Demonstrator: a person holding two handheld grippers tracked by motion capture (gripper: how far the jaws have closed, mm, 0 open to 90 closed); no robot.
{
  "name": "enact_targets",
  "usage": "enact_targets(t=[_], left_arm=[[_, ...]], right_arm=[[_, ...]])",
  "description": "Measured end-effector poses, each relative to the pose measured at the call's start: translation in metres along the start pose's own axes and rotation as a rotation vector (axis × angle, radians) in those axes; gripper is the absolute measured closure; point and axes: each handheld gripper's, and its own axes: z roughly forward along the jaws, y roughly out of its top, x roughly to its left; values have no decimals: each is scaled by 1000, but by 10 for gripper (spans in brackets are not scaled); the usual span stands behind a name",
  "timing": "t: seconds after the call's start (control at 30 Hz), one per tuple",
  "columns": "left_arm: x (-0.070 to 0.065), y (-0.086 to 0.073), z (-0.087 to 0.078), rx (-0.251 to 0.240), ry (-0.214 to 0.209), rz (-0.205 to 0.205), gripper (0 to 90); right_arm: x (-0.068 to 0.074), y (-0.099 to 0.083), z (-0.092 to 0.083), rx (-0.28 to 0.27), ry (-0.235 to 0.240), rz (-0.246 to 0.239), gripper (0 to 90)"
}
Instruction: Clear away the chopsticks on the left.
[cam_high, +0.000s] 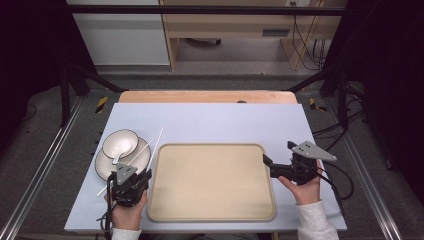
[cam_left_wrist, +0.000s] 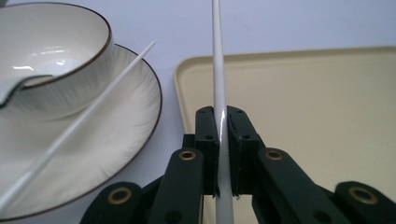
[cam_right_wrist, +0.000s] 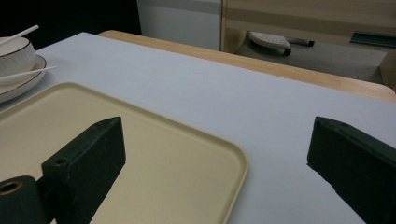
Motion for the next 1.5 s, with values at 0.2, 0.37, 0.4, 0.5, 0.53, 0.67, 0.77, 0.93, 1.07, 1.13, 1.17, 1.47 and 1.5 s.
enact_targets(t=[0.2,0.37,0.4,0.5,0.53,0.67,0.77,0.93,1.07,1.13,1.17,1.47,1.5], left_arm=[[-11,-14,5,-12,33,-13,839],[-16,-27,11,-19,26,-54,839],[-17,-29,12,-19,25,-59,839],[-19,-34,17,-19,28,-73,839],[-20,-36,18,-19,33,-73,839],[-21,-40,22,-9,35,-80,839],[-21,-45,26,6,45,-87,839],[-21,-46,30,25,52,-88,839],[-22,-47,34,51,62,-79,839],[-23,-47,35,57,65,-78,839],[-23,-48,37,72,71,-73,839],[-25,-47,39,84,82,-69,836],[-25,-46,39,86,82,-70,836]], right_arm=[[1,-1,2,5,3,1,48],[2,-2,4,14,5,-2,48],[3,-2,5,15,7,-2,48],[4,-3,6,19,8,-6,48],[4,-3,7,20,8,-6,48],[4,-3,7,24,9,-8,49],[4,-3,8,26,8,-7,49],[5,-4,9,32,8,-10,49],[5,-4,10,35,8,-11,49],[5,-4,10,35,7,-12,49],[5,-4,10,36,7,-12,49],[5,-5,11,38,9,-13,49],[5,-5,11,38,9,-12,49]])
